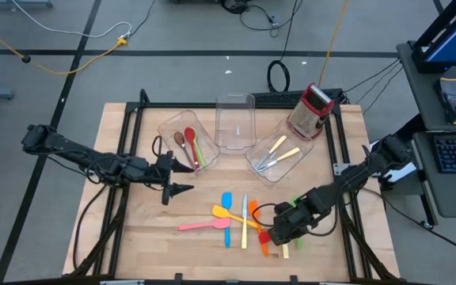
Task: Pick & Place Kitchen Items
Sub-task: Put the yellow table knife into the right transparent bin
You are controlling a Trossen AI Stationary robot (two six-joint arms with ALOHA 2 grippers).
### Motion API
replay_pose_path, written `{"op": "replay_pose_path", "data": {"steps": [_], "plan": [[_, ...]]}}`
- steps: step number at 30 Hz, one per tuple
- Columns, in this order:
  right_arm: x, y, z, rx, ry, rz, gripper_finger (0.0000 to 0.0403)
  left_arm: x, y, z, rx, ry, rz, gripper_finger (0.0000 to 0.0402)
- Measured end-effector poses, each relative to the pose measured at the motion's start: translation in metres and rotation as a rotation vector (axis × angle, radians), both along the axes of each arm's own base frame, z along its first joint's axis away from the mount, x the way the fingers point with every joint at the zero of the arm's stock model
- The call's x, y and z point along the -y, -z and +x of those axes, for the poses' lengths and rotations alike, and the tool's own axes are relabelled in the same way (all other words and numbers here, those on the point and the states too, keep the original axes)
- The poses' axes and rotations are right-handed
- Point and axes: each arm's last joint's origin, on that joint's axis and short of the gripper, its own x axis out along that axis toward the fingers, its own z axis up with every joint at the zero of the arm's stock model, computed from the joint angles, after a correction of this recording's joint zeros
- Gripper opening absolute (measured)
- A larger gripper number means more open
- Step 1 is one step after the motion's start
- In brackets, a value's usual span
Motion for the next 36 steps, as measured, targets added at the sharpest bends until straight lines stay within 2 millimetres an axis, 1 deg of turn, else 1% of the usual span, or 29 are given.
{"op": "replay_pose_path", "data": {"steps": [14, 19, 36], "plan": [[-0.005, 0.028, 0.008, -0.101, 0.038, -0.037, 0.0208, 0.0, 0.0, 0.0, 0.0, -0.001, 0.003, 0.0306], [-0.006, 0.03, 0.009, -0.105, 0.04, -0.039, 0.0207, 0.0, 0.0, 0.0, 0.0, 0.0, 0.009, 0.0306], [-0.006, 0.03, 0.009, -0.103, 0.041, -0.04, 0.0206, -0.001, 0.0, 0.0, 0.003, -0.043, 0.02, 0.0306]]}}
